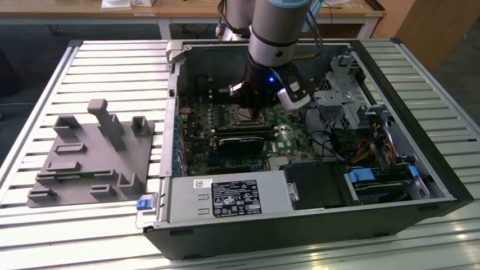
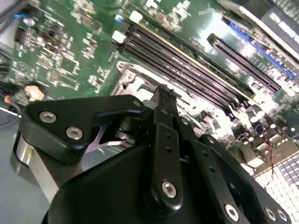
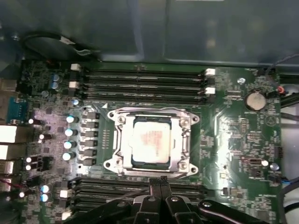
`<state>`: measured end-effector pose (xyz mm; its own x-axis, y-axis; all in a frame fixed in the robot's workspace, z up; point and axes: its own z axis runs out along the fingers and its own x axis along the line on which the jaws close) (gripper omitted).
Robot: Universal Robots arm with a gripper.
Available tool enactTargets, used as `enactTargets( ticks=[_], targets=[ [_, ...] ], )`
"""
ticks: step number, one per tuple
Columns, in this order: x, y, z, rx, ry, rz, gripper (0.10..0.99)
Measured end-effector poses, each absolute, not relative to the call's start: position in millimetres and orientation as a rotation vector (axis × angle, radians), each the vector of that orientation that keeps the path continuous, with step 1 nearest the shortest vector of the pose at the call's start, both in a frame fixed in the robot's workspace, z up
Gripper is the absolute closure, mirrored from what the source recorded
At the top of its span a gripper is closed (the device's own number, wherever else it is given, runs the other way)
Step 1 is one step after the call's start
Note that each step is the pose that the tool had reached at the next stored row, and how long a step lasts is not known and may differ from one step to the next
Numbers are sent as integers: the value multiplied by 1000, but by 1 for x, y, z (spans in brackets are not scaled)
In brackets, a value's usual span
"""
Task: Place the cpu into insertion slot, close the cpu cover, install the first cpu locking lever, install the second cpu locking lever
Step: 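Install the second cpu locking lever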
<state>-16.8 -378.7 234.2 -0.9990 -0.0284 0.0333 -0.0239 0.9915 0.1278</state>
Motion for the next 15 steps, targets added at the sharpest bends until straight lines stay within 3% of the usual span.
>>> enactTargets(
  ticks=[15],
  targets=[
    [-38,-384,227,40,-3099,-201,980]
  ],
)
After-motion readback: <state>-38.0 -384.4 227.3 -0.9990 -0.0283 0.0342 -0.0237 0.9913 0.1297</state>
